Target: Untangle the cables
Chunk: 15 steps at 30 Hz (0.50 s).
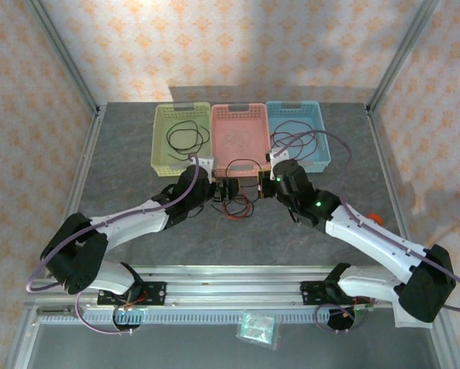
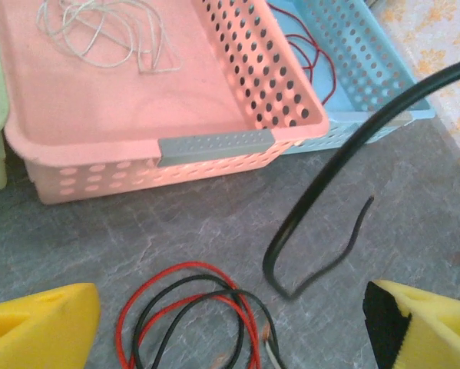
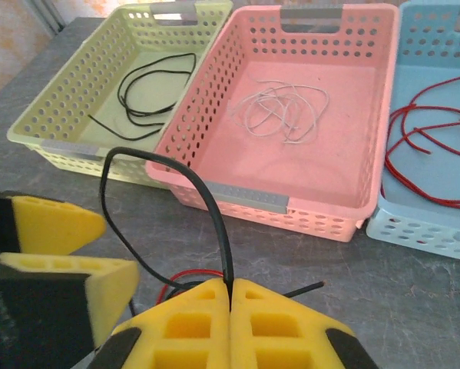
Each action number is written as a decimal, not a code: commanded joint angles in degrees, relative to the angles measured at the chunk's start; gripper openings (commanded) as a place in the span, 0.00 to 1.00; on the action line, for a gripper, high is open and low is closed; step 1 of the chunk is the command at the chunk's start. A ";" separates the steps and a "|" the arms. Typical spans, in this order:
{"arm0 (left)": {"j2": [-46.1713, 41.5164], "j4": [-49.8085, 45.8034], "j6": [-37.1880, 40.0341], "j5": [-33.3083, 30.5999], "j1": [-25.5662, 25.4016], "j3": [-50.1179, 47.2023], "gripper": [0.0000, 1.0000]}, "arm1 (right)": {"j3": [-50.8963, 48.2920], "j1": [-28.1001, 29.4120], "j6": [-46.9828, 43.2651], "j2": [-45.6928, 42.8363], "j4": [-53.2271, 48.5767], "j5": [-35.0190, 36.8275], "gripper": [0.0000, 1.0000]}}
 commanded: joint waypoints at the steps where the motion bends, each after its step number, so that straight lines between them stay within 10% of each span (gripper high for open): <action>1: 0.82 -0.72 2.10 0.94 0.80 2.51 0.87 | 2.08 -0.16 -1.94 -1.76 -2.37 -0.94 0.00; 15: 0.04 -1.35 4.38 -0.33 3.03 4.47 0.46 | 5.84 -0.16 -6.45 -1.21 -8.75 1.03 0.00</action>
